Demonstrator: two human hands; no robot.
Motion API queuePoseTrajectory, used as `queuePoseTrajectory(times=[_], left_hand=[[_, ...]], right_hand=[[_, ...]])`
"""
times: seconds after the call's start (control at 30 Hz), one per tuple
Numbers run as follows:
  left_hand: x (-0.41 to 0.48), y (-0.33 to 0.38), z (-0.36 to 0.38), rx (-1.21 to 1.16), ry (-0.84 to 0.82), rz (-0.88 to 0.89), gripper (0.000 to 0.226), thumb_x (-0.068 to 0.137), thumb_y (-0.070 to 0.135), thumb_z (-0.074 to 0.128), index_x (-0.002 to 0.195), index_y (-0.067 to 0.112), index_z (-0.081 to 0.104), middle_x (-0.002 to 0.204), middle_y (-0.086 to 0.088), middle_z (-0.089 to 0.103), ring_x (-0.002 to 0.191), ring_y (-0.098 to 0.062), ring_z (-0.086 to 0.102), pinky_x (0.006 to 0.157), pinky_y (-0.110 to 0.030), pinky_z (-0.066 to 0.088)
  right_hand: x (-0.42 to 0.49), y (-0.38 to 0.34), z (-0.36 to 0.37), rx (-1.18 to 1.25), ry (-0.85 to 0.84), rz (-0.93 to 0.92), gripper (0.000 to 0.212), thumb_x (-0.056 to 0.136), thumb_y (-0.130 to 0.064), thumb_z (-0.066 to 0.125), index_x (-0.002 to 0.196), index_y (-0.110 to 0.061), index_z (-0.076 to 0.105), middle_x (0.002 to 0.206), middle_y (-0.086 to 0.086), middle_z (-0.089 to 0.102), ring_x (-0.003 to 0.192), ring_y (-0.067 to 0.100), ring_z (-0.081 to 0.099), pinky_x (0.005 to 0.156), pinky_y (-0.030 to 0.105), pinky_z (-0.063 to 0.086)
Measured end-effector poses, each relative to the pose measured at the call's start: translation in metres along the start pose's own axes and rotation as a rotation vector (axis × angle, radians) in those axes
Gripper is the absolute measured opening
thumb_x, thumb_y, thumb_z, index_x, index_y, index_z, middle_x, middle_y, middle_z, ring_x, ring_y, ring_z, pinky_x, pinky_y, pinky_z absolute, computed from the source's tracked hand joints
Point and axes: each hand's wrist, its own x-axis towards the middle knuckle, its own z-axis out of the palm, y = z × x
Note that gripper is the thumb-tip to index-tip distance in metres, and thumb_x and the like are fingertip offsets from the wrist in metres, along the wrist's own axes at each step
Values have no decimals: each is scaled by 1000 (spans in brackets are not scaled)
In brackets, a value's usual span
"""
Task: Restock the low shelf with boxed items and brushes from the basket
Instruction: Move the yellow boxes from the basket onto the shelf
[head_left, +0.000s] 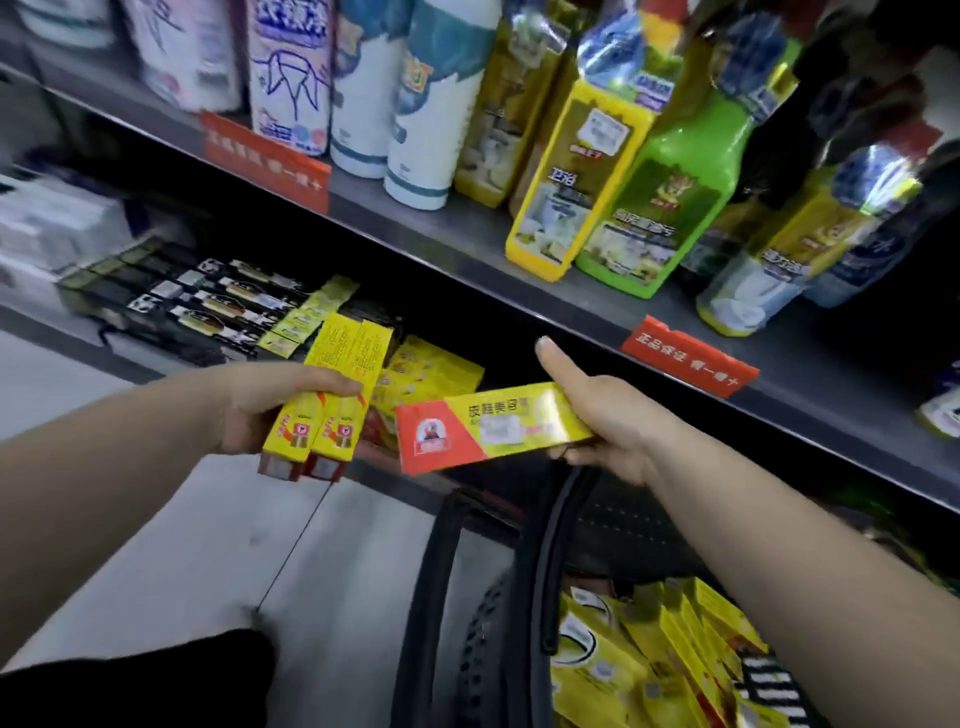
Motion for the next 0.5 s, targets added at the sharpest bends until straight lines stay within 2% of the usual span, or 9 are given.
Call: queuePoseTrajectory(times=[0.1, 0.13, 0.2, 0.23, 0.3, 0.33, 0.4, 0.43, 0.5], left_hand=[[17, -8, -18, -18, 54, 68, 39, 85, 24, 66, 116, 1, 58, 96, -23, 64, 55, -23, 68, 38, -24, 48], [19, -8, -22, -27, 53, 76, 34, 85, 22, 65, 112, 2, 59, 90, -20, 65, 50, -22, 68, 37, -23, 46], [25, -7, -28, -26, 57, 82, 31, 83, 22, 68, 107, 5, 59, 84, -19, 69, 57, -28, 70, 41, -28, 49], [29, -8, -31, -15, 79, 88, 34, 81, 23, 70, 109, 7, 59, 87, -18, 71, 66, -31, 71, 48, -32, 52], [35, -7, -29, -22, 130, 115, 42, 78, 23, 74, 114, 10, 57, 94, -17, 72, 79, -35, 71, 64, -42, 56], [39, -7, -27, -27, 144, 121, 45, 76, 24, 75, 115, 11, 56, 96, -17, 72, 81, -36, 70, 68, -45, 57], [47, -11, -21, -46, 166, 121, 47, 74, 26, 77, 114, 14, 55, 95, -16, 71, 79, -35, 70, 67, -46, 57], [51, -12, -17, -64, 178, 118, 45, 74, 26, 77, 111, 15, 55, 94, -15, 71, 76, -34, 70, 64, -44, 58], [56, -14, -11, -84, 195, 109, 38, 74, 26, 78, 102, 18, 54, 91, -14, 70, 73, -32, 70, 58, -42, 57]], right_hand=[[28, -10, 23, -84, -44, -72, 49, 80, -59, 56, 71, -13, 68, 57, 2, 68, 47, 11, 64, 44, 18, 50], [37, -11, 27, -105, -27, -98, 44, 83, -54, 58, 75, -11, 66, 60, 3, 69, 49, 12, 64, 46, 20, 52], [59, -9, 29, -115, 51, -126, 37, 87, -46, 58, 80, -10, 62, 67, 6, 68, 53, 14, 64, 49, 22, 55], [70, -6, 27, -119, 108, -136, 34, 88, -45, 58, 81, -11, 60, 73, 7, 67, 58, 15, 63, 53, 24, 55], [94, 1, 23, -147, 228, -150, 35, 88, -48, 56, 95, -14, 61, 91, 8, 65, 81, 20, 61, 71, 29, 50], [105, 4, 22, -149, 271, -140, 42, 88, -49, 55, 110, -14, 60, 107, 8, 63, 97, 21, 60, 82, 29, 45], [127, 7, 23, -152, 310, -91, 64, 88, -50, 56, 138, -11, 42, 133, 8, 52, 122, 25, 49, 94, 28, 37], [138, 7, 25, -194, 303, -72, 68, 89, -49, 56, 142, -11, 36, 138, 9, 47, 125, 26, 46, 95, 28, 36], [160, 6, 30, -345, 236, -63, 61, 91, -43, 56, 139, -11, 40, 136, 11, 50, 119, 25, 50, 93, 29, 41]])
